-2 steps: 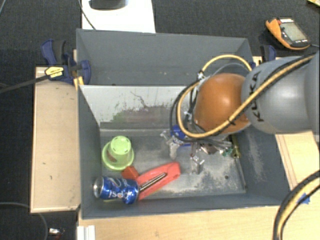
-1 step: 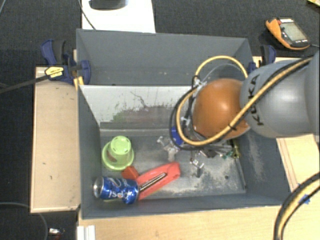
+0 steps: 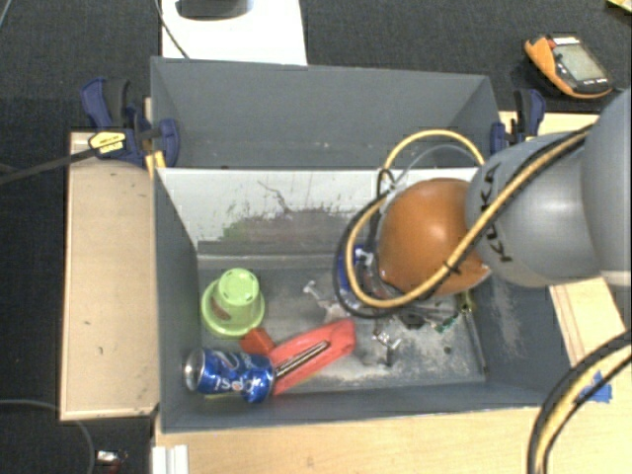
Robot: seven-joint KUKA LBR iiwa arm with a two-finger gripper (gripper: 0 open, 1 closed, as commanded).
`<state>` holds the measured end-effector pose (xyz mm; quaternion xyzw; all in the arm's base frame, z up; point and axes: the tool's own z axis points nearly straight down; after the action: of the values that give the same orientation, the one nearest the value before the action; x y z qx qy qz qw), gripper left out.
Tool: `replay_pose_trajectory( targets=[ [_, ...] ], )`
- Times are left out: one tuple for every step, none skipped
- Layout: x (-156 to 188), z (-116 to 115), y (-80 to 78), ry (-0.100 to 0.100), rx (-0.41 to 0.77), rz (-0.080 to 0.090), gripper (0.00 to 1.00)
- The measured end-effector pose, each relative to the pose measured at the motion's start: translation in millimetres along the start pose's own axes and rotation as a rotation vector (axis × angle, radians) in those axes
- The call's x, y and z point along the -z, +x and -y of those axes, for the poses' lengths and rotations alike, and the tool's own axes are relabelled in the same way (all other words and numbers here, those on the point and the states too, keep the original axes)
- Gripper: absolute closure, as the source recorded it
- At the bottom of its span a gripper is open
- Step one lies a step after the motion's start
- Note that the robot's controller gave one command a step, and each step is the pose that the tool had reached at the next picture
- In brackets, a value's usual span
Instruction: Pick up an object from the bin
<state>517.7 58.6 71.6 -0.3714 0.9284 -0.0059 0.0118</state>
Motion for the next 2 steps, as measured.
replay_pose_trajectory(
  targets=[
    [-0.4, -28.9, -24.3, -0.004, -0.031, 0.003, 1.0],
    [-0.3, -28.7, -24.3, -0.003, -0.029, 0.003, 1.0]
  ],
)
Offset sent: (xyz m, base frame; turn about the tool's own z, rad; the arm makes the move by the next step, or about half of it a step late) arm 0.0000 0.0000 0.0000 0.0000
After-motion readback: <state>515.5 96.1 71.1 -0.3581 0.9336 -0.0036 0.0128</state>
